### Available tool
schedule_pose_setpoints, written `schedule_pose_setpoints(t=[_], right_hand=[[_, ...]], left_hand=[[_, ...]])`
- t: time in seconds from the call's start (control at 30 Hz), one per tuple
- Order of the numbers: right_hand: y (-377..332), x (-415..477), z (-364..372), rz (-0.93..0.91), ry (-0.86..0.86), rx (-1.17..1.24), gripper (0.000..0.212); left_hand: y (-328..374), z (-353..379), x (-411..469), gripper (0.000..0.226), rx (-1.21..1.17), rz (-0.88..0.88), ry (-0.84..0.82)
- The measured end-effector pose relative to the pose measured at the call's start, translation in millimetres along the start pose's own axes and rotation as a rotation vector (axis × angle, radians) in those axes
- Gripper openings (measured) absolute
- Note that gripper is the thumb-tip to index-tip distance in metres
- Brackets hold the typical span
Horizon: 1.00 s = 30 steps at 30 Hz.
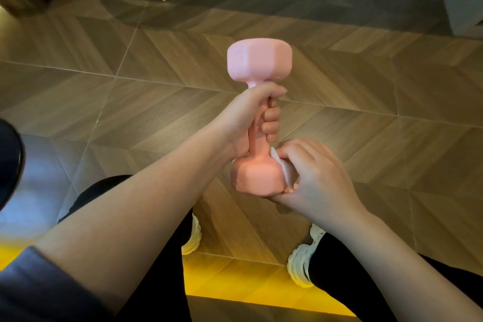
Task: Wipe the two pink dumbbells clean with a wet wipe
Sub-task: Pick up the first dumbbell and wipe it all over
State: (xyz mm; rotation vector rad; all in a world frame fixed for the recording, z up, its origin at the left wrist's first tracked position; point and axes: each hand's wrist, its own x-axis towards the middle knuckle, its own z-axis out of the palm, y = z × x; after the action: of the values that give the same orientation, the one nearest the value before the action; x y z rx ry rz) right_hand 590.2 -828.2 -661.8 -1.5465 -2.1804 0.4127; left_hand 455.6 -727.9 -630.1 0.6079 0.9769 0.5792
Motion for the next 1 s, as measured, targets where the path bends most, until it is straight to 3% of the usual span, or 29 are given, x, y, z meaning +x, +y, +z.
schedule_pose_setpoints(t=[0.07,0.2,0.27,0.43,0.57,0.8,1.0], right_hand=[[0,-1,-1,-0.003,0.070,0.040,0.046],[1,6,-2,0.034,-0.139,0.093,0.049],[2,7,-1,-0.002,-0.153,-0.017,0.048],[10,1,-6,-0.011,0.096,-0.161,0.034],[13,4,-6,-0.006,0.186,-0.175,0.033],[12,7,0,0.030,0.051,-0.191,0.049],[8,7,2,0.066,-0.092,-0.208,0.042]], left_hand=[[3,-2,1,0.034,-0.041,0.013,0.011],[0,-6,2,0.034,-0.058,0.047,-0.009],[-5,-6,1,0.032,-0.032,0.076,-0.040],[-8,-1,1,0.016,0.027,0.171,0.008],[-7,-2,2,0.046,0.007,0.112,0.109],[-11,-7,5,0.015,-0.008,0.064,0.159],[-12,-2,7,0.020,0.029,0.020,0.123]])
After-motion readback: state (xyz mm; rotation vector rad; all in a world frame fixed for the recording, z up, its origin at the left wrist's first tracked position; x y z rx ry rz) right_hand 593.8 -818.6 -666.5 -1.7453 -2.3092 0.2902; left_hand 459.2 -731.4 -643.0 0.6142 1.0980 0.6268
